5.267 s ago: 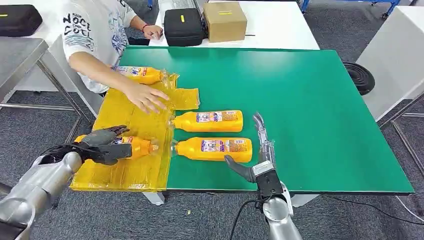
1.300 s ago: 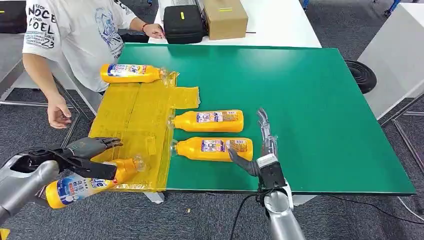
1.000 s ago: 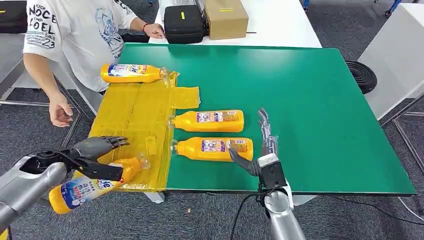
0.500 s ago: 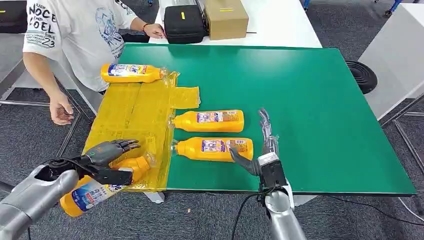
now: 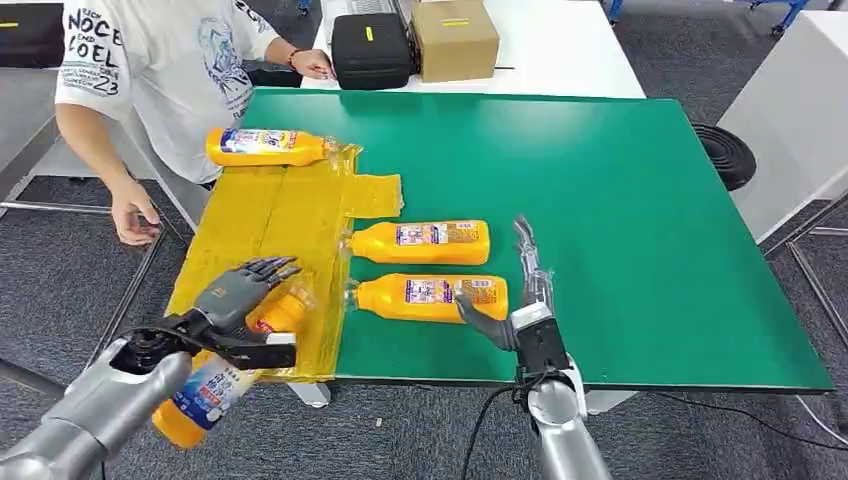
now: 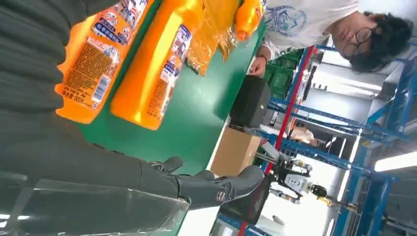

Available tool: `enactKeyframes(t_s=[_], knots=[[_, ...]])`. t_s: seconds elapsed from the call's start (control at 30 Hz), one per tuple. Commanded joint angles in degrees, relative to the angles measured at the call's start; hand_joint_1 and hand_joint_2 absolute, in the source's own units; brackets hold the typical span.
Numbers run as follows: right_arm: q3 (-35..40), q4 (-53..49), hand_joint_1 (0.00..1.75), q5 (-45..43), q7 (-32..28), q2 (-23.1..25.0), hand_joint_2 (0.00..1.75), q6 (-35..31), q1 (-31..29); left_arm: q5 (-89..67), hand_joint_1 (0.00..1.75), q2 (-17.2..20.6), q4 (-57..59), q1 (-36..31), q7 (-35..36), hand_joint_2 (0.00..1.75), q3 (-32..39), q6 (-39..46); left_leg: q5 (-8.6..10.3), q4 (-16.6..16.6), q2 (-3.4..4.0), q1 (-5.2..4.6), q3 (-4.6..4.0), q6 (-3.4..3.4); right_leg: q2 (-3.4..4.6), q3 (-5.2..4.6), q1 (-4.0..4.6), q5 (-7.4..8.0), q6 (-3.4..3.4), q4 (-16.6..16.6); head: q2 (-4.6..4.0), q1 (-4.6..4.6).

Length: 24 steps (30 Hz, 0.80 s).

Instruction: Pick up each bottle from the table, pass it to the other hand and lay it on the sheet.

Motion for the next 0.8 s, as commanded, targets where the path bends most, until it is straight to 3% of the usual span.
enactKeyframes(t_s=[0.03, 0.27, 0.43, 0.73, 0.8], knots=[[-0.9, -2.0, 0.0, 1.6, 0.8, 0.4, 1.75, 1.1, 2.1, -16.8, 0.0, -16.6, 7.2, -3.4, 8.0, 1.75, 1.9, 12.2, 0.02, 0.0, -0.27, -0.05, -0.01, 0.08, -0.31, 0.15, -0.04, -0.06, -0.01, 0.0, 0.0, -0.02], [-0.7, -1.0, 0.0, 1.8, 0.9, 0.5, 1.75, 1.4, 1.6, -27.9, 0.0, -17.0, 10.7, -7.4, 12.2, 1.75, 2.5, 14.8, -0.07, 0.0, 0.0, -0.14, -0.02, 0.07, -0.09, 0.06, -0.11, -0.03, -0.02, 0.0, 0.0, -0.02], [-0.3, 0.4, 0.0, 1.8, 1.0, 0.2, 1.75, 1.6, 1.2, -30.1, 0.0, -18.6, 17.9, -12.1, 11.3, 1.75, 3.8, 13.3, -0.18, 0.1, -0.05, -0.04, 0.14, 0.07, -0.2, 0.23, 0.01, -0.16, -0.13, 0.1, 0.0, -0.02], [0.1, -1.1, 0.0, 1.8, 1.0, -0.2, 1.75, 1.6, 3.3, -31.0, 0.0, -17.8, 17.4, -10.9, 11.6, 1.75, 4.3, 17.0, -0.23, 0.0, 0.08, -0.06, 0.27, 0.07, -0.05, 0.34, -0.02, -0.17, -0.1, 0.0, 0.0, -0.02], [0.1, -1.2, 0.0, 1.8, 1.0, -0.2, 1.75, 1.6, 3.4, -31.2, 0.0, -17.8, 17.0, -11.2, 11.7, 1.75, 4.4, 16.8, -0.11, 0.0, 0.05, -0.05, -0.04, 0.05, -0.03, 0.04, -0.04, -0.06, -0.05, 0.0, 0.0, -0.02]])
